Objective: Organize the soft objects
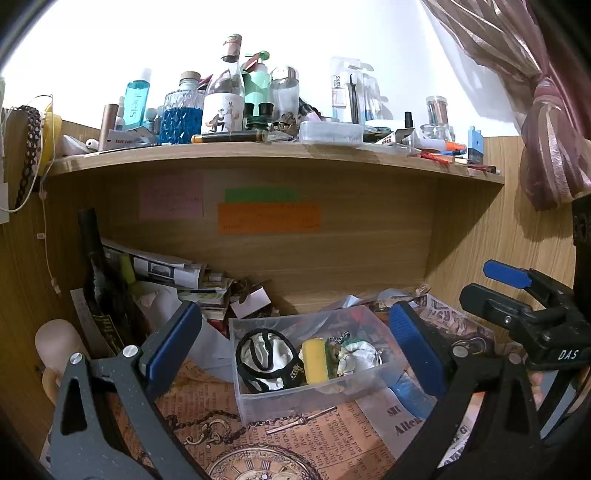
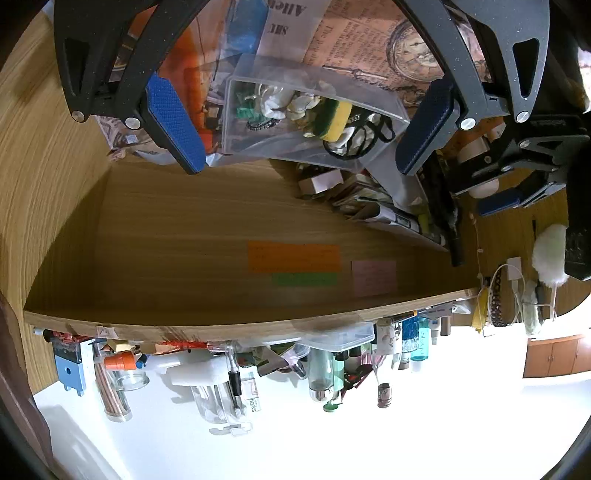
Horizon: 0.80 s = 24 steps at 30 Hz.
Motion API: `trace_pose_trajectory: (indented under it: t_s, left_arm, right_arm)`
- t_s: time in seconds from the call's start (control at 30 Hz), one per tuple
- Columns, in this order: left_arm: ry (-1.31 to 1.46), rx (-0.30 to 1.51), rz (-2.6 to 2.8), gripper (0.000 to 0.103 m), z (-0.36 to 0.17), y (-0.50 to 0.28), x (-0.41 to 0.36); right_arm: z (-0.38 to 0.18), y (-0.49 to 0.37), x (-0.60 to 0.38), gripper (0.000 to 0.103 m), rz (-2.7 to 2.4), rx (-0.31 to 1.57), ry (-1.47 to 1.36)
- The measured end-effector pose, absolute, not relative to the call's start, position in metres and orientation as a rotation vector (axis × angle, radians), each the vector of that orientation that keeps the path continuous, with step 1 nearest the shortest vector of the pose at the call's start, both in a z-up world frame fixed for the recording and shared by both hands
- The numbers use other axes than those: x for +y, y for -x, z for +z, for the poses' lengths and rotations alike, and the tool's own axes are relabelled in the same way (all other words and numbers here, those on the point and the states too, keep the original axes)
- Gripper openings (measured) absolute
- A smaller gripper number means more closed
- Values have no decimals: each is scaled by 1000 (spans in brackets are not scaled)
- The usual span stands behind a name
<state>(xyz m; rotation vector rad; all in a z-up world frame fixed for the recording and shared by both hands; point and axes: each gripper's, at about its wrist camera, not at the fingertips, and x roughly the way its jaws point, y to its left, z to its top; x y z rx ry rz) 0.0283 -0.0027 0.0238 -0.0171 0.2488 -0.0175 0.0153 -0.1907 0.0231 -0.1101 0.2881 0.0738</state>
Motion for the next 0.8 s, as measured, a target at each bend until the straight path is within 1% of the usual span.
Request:
trace_pose_trajectory:
  t_s: [0.8]
  left_arm:
    - [17, 256, -16, 103, 21, -29, -5]
  right_arm:
    - [22, -13, -189, 103, 80, 286, 109]
